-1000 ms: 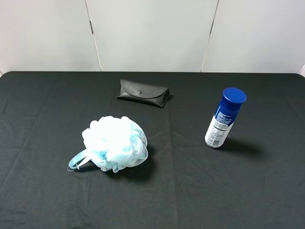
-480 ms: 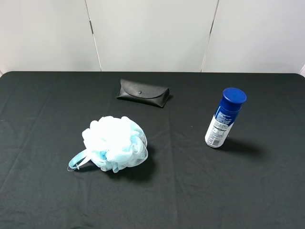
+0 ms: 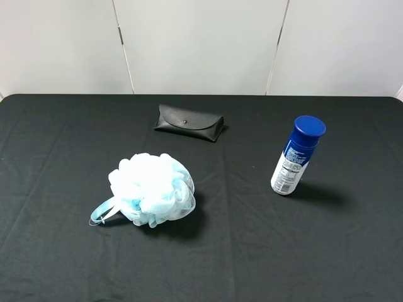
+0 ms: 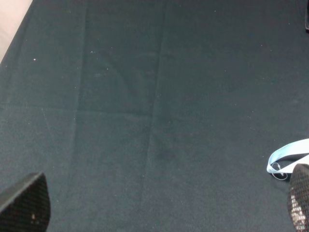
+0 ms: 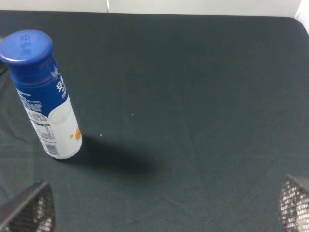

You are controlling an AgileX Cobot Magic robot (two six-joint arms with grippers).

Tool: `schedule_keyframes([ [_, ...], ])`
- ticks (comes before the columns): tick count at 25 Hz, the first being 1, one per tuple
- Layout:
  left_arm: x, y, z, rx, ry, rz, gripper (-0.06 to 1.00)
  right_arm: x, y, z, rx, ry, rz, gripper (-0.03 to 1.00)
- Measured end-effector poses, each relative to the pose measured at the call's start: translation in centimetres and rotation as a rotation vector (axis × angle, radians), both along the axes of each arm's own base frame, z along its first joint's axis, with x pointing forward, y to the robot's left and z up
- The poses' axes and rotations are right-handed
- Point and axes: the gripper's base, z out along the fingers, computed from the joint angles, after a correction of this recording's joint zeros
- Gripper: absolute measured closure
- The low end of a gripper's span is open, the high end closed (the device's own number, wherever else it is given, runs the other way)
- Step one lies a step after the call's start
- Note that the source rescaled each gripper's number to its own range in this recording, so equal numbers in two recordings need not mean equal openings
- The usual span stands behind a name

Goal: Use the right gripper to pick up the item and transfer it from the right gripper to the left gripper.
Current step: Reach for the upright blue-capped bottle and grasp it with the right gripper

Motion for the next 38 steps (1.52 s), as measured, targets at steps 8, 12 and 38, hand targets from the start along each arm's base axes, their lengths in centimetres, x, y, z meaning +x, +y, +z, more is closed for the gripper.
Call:
schedule_keyframes([
  [8,0.0,0.0,0.0,0.000,0.000,0.000,-0.02,-0.2,0.0,1.1,0.000,-0.022,0.000,-0.03],
  [12,0.0,0.0,0.0,0.000,0.000,0.000,-0.02,0.5,0.0,2.6,0.000,0.003,0.000,-0.03],
  [38,0.0,0.0,0.0,0.000,0.000,0.000,-0.02,16.0,1.9,10.9,0.039,0.376,0.187,-0.03],
])
